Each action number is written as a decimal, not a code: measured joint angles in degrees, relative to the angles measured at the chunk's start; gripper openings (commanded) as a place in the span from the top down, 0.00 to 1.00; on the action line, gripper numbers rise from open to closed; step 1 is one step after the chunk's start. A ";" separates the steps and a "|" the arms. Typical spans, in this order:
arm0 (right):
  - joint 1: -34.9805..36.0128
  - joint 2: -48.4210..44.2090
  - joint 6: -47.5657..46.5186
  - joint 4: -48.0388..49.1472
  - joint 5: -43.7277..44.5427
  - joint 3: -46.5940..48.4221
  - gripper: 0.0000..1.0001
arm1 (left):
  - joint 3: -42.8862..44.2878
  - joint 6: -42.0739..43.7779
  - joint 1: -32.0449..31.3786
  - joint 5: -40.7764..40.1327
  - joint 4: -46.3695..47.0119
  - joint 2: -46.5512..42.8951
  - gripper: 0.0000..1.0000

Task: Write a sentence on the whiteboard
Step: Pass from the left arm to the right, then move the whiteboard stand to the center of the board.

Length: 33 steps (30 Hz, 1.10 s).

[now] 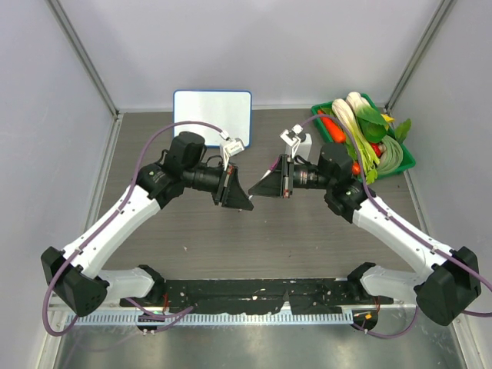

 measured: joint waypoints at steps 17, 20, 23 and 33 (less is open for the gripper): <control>0.00 -1.03 -6.03 -9.42 9.88 -0.26 0.99 | -5.20 -2.95 1.84 -12.66 3.80 -5.86 0.00; -0.07 -1.38 -8.28 -13.97 14.58 -0.09 0.98 | -6.88 -5.42 5.27 -15.76 6.03 -6.69 0.00; -0.52 -1.46 -9.53 -17.07 18.32 -0.07 0.99 | -8.17 -7.89 9.49 -18.25 7.39 -6.08 0.00; -7.13 -1.46 -11.23 -21.90 24.33 -0.07 0.99 | -8.85 -10.62 14.53 -31.19 6.12 2.84 0.00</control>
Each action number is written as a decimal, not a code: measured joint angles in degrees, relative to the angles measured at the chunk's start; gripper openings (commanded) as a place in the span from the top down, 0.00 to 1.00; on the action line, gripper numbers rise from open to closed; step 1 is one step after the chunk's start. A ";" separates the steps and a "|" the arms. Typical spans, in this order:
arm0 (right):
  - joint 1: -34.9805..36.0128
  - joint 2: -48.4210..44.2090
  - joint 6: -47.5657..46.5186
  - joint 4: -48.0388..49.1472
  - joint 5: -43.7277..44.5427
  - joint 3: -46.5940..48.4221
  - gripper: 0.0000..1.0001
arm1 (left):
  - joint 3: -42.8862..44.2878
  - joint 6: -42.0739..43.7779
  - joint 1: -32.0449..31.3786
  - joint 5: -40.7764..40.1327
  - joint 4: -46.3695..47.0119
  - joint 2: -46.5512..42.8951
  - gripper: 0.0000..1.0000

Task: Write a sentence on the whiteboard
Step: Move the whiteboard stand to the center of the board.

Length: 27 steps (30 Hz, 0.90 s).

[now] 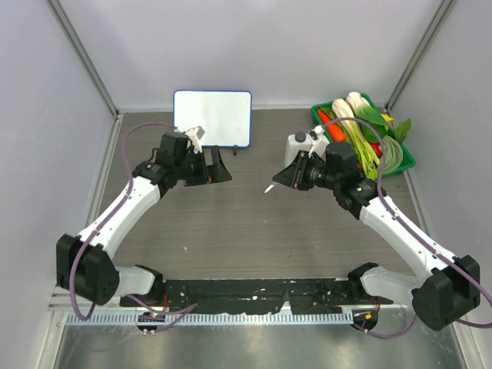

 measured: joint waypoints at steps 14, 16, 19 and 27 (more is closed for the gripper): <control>-2.01 2.58 -3.26 -0.70 -0.20 0.02 0.99 | 12.22 4.81 0.00 -19.08 -11.32 19.71 0.00; -2.03 3.41 -3.54 -0.85 -0.20 0.11 0.99 | 14.21 5.35 0.04 -20.63 -11.93 21.46 0.00; -2.16 4.76 -4.22 -1.05 -0.11 0.52 0.99 | 18.27 6.47 0.28 -22.49 -12.22 25.51 0.00; -3.08 7.76 -4.83 -1.03 0.02 1.51 0.99 | 31.74 8.44 1.77 -24.87 -13.46 39.39 0.06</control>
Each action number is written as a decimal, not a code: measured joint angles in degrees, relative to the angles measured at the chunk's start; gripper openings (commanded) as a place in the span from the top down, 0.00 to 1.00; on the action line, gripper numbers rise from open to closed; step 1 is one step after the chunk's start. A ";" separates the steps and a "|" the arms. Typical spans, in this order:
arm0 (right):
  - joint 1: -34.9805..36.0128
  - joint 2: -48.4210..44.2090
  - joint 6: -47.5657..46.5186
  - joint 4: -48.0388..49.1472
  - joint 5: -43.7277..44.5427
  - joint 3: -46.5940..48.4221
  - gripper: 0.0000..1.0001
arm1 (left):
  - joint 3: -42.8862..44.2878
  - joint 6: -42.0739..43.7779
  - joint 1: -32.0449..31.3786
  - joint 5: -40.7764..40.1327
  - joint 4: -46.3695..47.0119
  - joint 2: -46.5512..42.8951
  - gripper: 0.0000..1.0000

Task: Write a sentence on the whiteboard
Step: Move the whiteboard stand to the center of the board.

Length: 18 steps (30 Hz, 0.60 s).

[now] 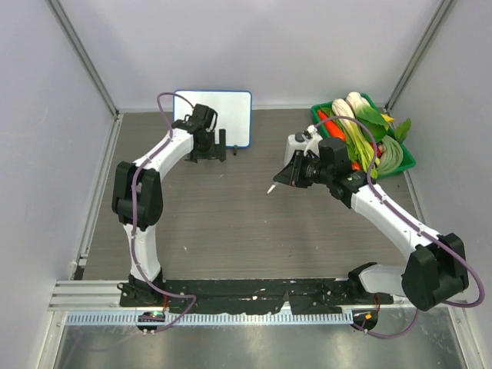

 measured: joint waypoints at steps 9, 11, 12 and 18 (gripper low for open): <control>-1.09 1.95 -0.90 -0.02 -0.22 0.31 0.98 | 9.01 3.91 5.99 0.74 0.55 9.62 0.21; -1.33 2.49 -1.05 -0.04 -0.31 0.55 0.99 | 10.99 4.63 7.13 0.87 0.26 11.80 0.25; -1.49 2.75 -1.07 -0.04 -0.33 0.66 0.99 | 12.39 5.18 7.69 0.94 0.26 13.16 0.25; -2.43 3.21 -1.18 0.00 -0.52 0.87 0.99 | 17.18 7.58 8.37 1.09 0.52 19.08 0.40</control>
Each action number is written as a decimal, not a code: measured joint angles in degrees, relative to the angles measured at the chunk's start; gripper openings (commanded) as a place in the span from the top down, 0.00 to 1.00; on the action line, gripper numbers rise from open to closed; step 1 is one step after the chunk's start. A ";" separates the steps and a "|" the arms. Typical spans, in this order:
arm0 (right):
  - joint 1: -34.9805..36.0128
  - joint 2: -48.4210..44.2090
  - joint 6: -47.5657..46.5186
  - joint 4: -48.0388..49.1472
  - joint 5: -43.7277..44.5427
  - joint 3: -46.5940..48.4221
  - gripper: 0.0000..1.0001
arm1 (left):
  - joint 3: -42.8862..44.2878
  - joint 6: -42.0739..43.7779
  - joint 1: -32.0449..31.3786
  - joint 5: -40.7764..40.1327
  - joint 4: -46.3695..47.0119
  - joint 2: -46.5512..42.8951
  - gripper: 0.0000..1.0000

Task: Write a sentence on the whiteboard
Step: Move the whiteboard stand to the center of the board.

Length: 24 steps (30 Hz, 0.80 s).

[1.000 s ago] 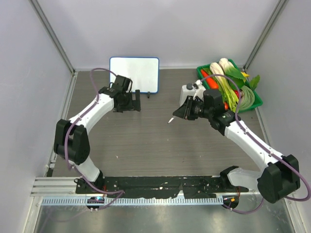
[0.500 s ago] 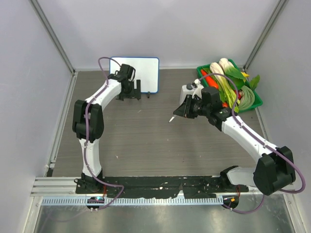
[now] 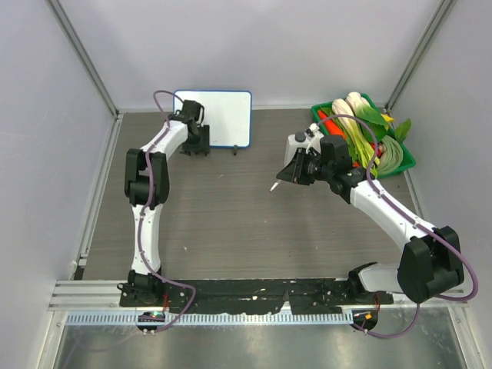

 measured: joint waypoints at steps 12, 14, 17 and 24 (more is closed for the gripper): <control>-1.03 1.09 -0.02 0.00 -0.72 0.02 0.99 | 4.94 2.32 0.24 0.15 0.70 4.52 0.62; -1.20 1.09 -0.02 0.02 -0.83 0.02 0.98 | 5.79 2.47 0.50 0.07 0.50 5.22 0.74; -1.27 1.11 -0.02 0.02 -1.03 0.02 0.99 | 6.47 2.62 0.90 -0.13 0.48 5.64 0.85; -1.31 1.18 0.00 0.17 -1.29 0.02 0.99 | 3.15 2.38 0.98 0.44 3.41 4.09 1.00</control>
